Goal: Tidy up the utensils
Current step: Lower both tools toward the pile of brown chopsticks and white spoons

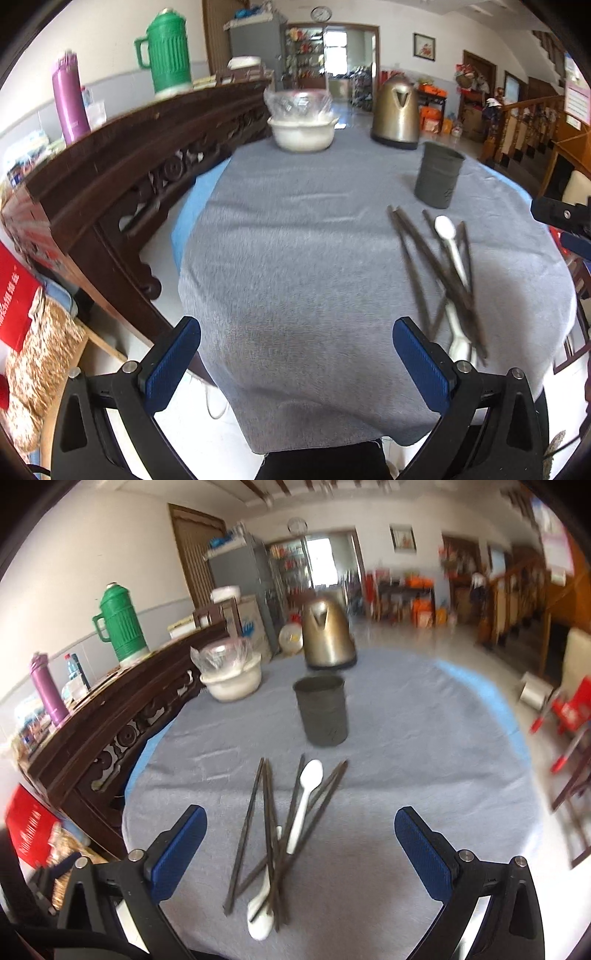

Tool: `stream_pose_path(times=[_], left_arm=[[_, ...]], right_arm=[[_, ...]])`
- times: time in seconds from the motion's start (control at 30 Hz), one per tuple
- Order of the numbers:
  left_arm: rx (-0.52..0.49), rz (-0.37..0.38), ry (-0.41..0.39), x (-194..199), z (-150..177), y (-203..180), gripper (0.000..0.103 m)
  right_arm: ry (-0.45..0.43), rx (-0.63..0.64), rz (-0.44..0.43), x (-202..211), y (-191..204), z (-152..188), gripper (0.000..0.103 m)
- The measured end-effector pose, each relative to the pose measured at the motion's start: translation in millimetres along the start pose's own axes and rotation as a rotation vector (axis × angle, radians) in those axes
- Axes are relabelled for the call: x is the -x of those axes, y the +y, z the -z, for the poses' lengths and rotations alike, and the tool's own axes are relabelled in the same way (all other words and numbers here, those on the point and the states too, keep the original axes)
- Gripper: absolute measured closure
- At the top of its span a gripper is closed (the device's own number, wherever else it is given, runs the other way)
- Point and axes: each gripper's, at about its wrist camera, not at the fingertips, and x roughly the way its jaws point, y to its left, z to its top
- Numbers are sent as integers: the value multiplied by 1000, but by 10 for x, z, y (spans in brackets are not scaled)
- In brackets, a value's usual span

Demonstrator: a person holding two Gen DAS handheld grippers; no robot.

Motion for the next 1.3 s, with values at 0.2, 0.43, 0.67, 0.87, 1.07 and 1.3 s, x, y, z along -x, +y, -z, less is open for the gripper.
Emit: stream_pose_path(times=[0.2,0.43,0.67,0.87,1.07,1.3], left_arm=[[32,-13,64,-309,-71,17,0],[15,9,105,-518,-229,-93,0],[-16,131,173,-792,-538,-269,26],[-41,245,275,-1091,-684,-538,34],[-72,269,326,-1314,-729,-778,34],[-89,287,344,-1477,-840,-931,34]], right_arm=[[138,-110,-65,-734,-289,-222,25],[247,-174,-177,-1389,-424,-507,57],[329,-326,-163,-1705,-743,-464,69],[387,-331,-92,-1850,-813,-424,82],[422,-281,-61,-1954,-779,-409,84],[423,-229,-48,-2117,-631,-475,84]])
